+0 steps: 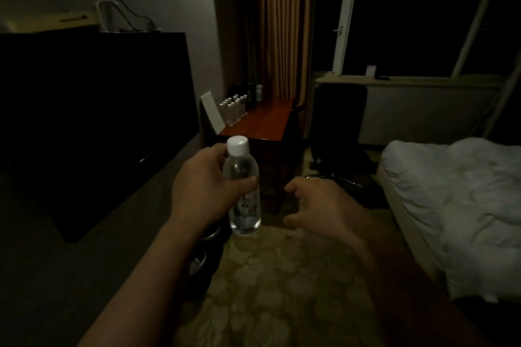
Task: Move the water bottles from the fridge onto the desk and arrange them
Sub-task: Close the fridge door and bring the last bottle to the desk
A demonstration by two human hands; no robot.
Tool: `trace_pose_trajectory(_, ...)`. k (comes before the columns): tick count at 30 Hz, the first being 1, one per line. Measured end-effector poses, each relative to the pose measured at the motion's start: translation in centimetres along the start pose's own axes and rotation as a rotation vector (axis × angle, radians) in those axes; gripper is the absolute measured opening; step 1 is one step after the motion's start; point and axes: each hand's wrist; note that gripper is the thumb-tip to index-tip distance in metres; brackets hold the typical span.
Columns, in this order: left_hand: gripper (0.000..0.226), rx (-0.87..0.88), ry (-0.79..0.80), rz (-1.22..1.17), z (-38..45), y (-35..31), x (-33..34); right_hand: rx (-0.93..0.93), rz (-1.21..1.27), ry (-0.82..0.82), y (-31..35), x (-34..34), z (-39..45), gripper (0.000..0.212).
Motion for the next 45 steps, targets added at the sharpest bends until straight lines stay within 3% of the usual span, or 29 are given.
trace_pose_trajectory(17, 0.056, 0.145, 0.132, 0.012, 32.7, 9.0, 28.4, 0.146, 0.063, -0.131, -14.2, -1.0, 36.9, 0.06)
trace_pose_trajectory(24, 0.054, 0.138, 0.109, 0.031, 40.6, 10.5, 41.1, 0.145, 0.089, -0.116, -24.1, -1.0, 49.0, 0.061)
trace_pose_trajectory(33, 0.05, 0.022, 0.009, 0.119, 51.5, 8.8, 57.6, 0.005, 0.059, -0.052, -37.1, -5.1, 66.6, 0.062)
trace_pose_trajectory(45, 0.056, -0.089, -0.051, 0.241, 61.8, 11.6, 70.0, -0.083, 0.046, 0.019, -47.1, -3.9, 84.3, 0.062)
Point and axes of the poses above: each hand's wrist, its own z-axis towards the middle knuckle, its own x-axis out of the palm, y = z × x, and after that the axes turned 9 degrees about -y, right-handed
